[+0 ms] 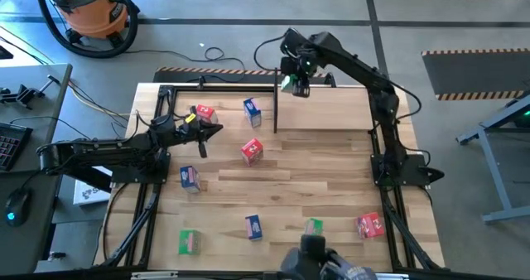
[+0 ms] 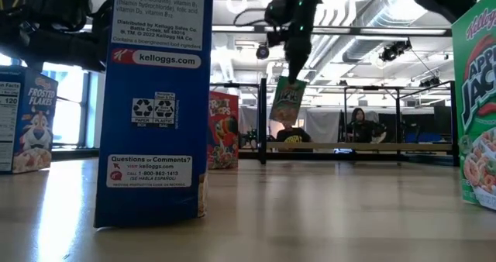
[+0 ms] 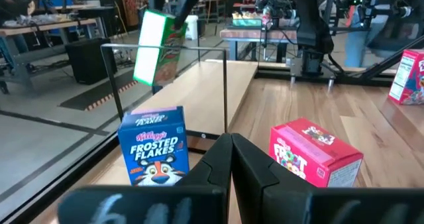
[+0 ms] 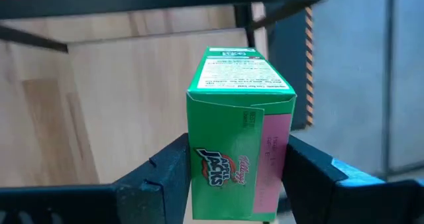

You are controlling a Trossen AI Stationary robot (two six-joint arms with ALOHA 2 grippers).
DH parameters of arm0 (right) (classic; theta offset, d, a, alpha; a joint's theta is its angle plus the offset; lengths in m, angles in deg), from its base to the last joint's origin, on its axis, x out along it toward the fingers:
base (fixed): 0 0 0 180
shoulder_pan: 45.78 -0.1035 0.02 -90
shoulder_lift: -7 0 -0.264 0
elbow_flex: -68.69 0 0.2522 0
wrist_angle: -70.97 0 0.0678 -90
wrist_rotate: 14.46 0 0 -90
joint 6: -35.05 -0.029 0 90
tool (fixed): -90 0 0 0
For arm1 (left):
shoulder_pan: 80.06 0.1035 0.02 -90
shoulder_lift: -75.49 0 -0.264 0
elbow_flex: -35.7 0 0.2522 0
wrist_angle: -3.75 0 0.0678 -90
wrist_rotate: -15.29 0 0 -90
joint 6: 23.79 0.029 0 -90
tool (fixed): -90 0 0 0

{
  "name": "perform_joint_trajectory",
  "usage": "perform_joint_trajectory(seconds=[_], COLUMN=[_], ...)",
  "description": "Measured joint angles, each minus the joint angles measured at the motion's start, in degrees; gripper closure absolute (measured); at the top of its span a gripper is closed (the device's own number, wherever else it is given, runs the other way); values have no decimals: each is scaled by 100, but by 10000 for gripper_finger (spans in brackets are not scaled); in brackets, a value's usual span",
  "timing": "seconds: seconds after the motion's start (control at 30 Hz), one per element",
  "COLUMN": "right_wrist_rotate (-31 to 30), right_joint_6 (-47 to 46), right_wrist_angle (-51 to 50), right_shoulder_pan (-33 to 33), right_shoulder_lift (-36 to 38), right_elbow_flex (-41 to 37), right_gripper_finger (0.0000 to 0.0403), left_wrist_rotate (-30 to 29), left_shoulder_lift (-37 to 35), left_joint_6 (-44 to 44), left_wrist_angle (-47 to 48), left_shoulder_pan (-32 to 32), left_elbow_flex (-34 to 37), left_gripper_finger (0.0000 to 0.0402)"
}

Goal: Stack cereal on shelf
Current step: Put the top green cereal box on the shelf

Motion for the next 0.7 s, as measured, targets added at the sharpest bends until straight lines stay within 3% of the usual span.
perform_joint_trajectory(seconds=[0.33,0.7], right_wrist_rotate=[-35,-588], right_joint_6=[222,341], right_wrist_angle=[-60,134], right_shoulder_pan=[183,-5], right_shoulder_lift=[-331,-576], right_elbow_flex=[15,9], right_gripper_finger=[222,221], left_wrist_rotate=[0,-2], left_shoulder_lift=[0,0], left_joint_6=[0,40], left_wrist_angle=[63,83], left_shoulder_pan=[-2,-2], left_elbow_flex=[0,0], left_gripper_finger=[401,401])
